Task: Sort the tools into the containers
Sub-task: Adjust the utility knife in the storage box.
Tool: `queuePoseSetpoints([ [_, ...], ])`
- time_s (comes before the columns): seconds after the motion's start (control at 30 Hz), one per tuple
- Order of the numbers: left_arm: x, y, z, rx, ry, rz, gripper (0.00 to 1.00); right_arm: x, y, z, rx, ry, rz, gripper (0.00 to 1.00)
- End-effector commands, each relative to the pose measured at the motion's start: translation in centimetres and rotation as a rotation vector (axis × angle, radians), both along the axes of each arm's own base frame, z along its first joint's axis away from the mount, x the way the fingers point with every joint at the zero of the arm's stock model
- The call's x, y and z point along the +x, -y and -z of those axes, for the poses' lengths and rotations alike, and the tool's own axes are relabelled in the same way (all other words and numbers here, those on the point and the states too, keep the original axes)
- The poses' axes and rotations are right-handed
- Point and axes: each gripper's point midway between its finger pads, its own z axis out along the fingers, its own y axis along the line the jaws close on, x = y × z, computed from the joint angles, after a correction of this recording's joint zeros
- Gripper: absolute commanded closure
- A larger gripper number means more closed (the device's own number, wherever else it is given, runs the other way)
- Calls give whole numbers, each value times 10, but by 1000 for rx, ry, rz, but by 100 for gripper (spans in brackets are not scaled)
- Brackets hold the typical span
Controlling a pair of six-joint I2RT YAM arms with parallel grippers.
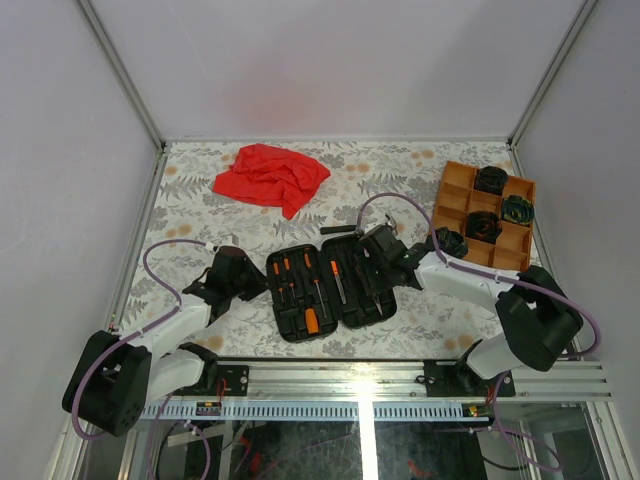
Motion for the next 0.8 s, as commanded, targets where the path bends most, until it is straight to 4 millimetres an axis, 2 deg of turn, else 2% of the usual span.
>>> queuePoseSetpoints([
  [0.0,-2,-6,5,26,-14,-12,100,12,1,-2,-45,5,21,52],
  [0.17,-2,-6,6,26,-18,-10,100,8,12,13,-117,-37,44,57],
  [0.27,-2,-6,6,28,-17,-9,100,8,14,11,-118,-35,55,59],
  [0.37,-2,-7,5,32,-14,-11,100,10,7,-4,-65,4,38,58],
  [0.57,-1,-10,5,45,-14,-21,100,26,-2,-50,36,155,16,53],
  [0.67,-1,-9,5,42,-16,-20,100,31,-11,-57,71,186,-17,54],
  [0.77,-2,-8,5,41,-18,-17,100,35,-22,-54,87,172,-41,59],
])
